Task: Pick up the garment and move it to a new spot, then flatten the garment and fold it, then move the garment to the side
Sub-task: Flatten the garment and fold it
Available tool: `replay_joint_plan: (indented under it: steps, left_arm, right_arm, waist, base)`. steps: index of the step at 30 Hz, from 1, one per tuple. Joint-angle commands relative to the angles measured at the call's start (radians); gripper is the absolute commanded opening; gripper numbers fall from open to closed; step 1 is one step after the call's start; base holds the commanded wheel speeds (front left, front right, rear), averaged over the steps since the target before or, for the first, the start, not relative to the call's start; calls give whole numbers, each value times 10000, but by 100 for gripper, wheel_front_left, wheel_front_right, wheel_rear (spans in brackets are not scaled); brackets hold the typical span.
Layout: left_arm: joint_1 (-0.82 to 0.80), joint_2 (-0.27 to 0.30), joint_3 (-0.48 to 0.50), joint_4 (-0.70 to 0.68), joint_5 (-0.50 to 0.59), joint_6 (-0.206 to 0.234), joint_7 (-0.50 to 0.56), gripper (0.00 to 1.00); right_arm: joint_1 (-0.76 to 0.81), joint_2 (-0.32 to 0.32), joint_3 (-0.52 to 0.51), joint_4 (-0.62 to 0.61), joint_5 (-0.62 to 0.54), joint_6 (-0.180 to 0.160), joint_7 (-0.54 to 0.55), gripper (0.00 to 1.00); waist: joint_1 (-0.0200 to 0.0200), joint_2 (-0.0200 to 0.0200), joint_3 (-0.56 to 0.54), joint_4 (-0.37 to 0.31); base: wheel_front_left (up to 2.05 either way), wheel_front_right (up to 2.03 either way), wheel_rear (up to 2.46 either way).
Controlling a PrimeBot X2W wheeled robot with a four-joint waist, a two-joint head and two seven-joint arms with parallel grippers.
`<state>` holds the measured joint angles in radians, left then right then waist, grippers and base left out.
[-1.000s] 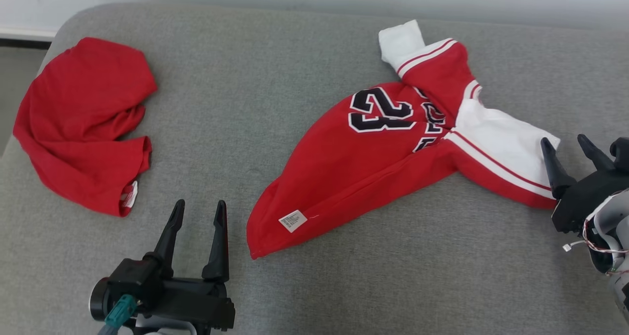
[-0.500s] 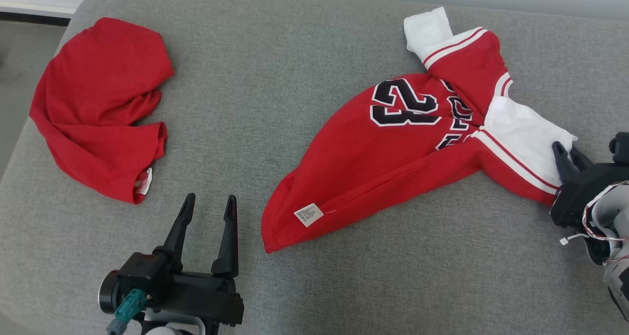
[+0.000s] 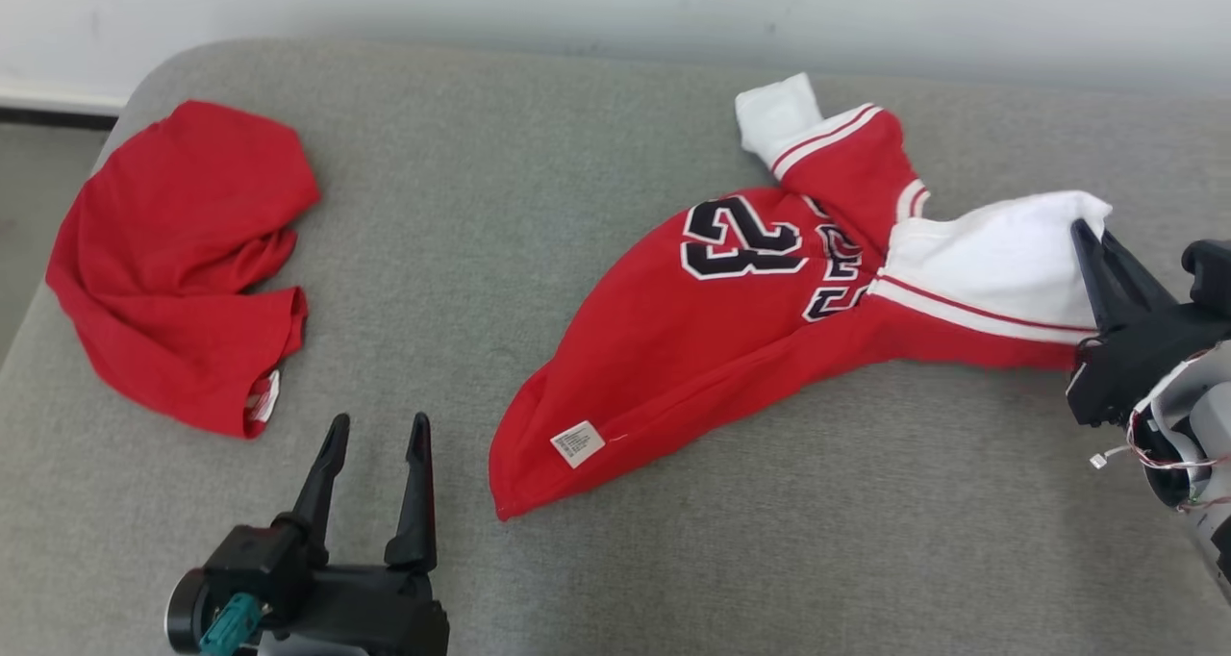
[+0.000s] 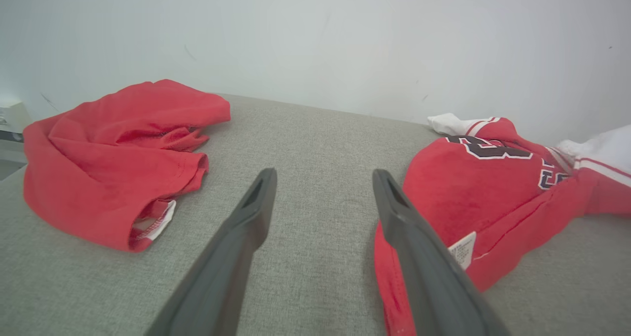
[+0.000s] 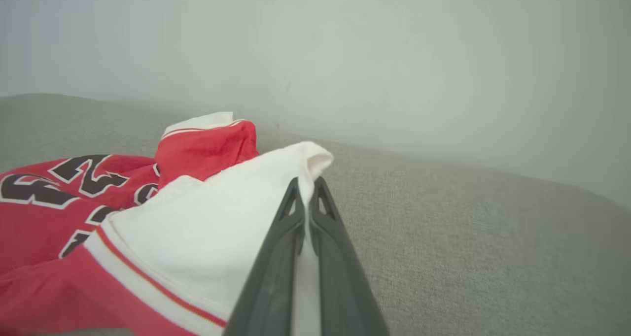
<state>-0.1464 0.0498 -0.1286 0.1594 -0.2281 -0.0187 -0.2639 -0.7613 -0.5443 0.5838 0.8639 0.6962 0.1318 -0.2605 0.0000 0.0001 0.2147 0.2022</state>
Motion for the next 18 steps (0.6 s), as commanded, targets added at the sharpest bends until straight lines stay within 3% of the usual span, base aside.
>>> replay_joint_plan:
  steps: [1,12,18]
  left_arm:
    - [190,13,69,36,101,-38,-7,100]
    - [809,12,556,50,292,-199,-7,100]
    - [991,12,574,-27,273,-177,-7,100]
  right_arm:
    - [246,-143,-117,-213,-150,-23,-53,0]
    - [3774,-406,-1169,-4202,-2037,-23,-57,0]
    - [5748,-131,-1952,-5314,-2386,-23,-58,0]
  waist:
    - [0,-1,-411,-399]
    - [0,-1,-1222,-1160]
    - [0,-1,-1325,-1289]
  base:
    - [0,0,0]
    - [0,0,0]
    - [0,0,0]
